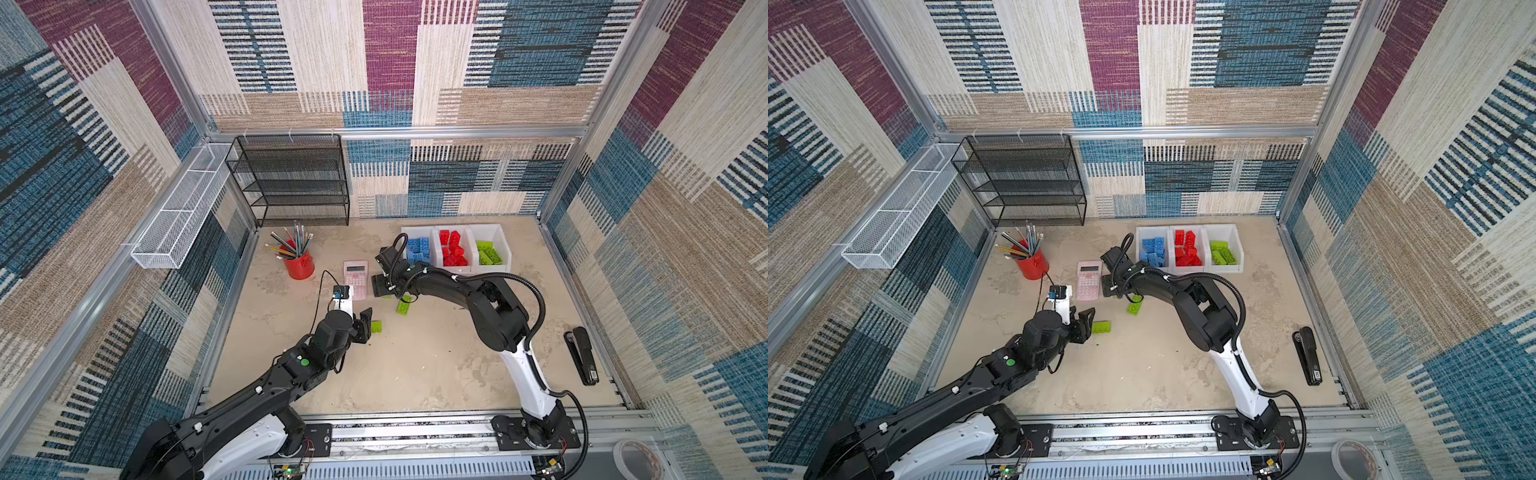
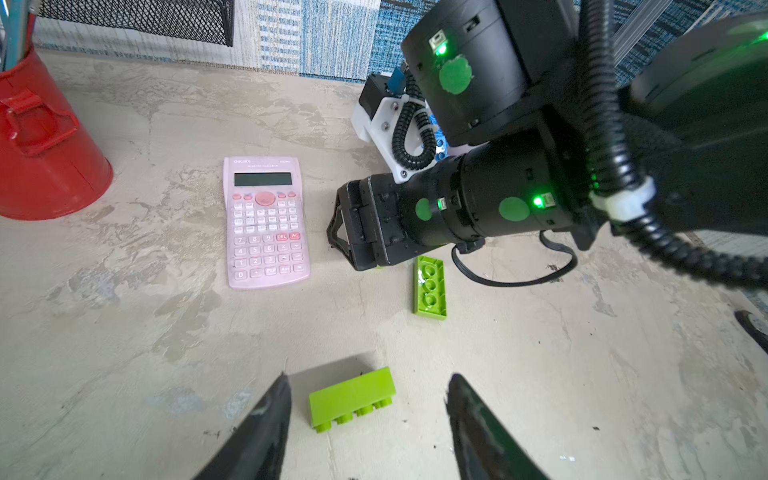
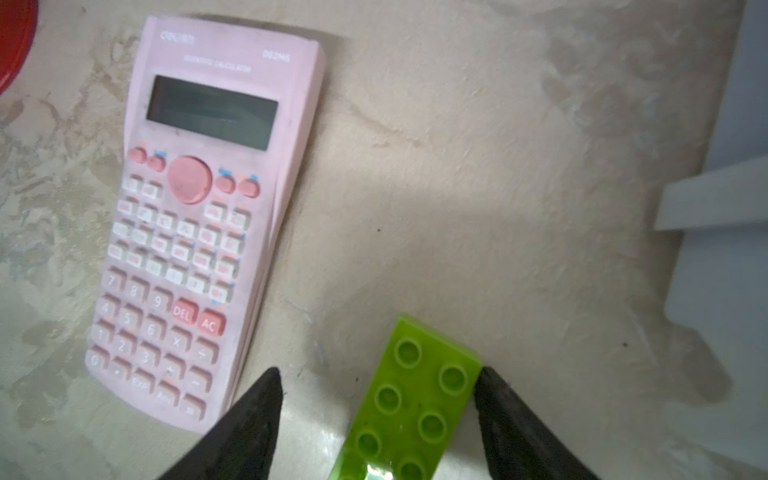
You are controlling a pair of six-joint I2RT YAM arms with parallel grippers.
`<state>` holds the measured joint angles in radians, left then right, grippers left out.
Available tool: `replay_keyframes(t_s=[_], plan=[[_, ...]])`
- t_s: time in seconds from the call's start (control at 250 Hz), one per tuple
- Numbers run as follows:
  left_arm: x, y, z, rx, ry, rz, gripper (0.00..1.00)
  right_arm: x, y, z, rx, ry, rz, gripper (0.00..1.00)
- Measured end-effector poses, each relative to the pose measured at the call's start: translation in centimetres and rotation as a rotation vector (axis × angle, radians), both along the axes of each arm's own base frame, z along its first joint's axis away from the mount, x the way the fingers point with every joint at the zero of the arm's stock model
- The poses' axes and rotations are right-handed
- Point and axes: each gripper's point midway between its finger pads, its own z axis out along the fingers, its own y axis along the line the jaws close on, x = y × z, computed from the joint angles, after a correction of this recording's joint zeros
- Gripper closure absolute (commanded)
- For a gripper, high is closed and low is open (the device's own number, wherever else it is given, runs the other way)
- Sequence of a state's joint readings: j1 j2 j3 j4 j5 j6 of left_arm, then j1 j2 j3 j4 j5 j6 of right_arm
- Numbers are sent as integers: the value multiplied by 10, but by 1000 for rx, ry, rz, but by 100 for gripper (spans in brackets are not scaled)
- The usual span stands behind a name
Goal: Sort the legos into containers by color
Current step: 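Grasp the green 2x4 plate by the calculator with the right gripper while the left lowers, then carry the green plate with the right gripper over the farthest compartment while the left rises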
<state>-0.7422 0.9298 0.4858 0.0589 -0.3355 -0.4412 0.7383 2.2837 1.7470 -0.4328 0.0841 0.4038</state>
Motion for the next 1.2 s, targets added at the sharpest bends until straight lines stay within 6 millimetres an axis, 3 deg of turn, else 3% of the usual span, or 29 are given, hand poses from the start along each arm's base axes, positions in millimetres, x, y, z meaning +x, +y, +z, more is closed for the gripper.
replay_keyframes(t_s=[0.252, 0.408, 0.736, 0.924, 1.02, 1.2], plan=[[0, 0, -1, 0, 0, 0, 39, -5, -11, -5, -66, -19, -3, 37], [0, 0, -1, 0, 0, 1, 39, -11, -23, -7, -98, -22, -10, 48], [1, -1, -8, 17, 18, 0, 39, -13, -27, -7, -103, -33, -10, 73], [3, -3, -5, 15, 16, 0, 39, -15, -26, -4, -93, -29, 0, 77], [5, -4, -2, 14, 15, 0, 39, -17, -27, 4, -83, -30, 3, 77], [10, -10, 9, 8, 11, -2, 39, -12, -35, 39, -10, -65, -6, 77]])
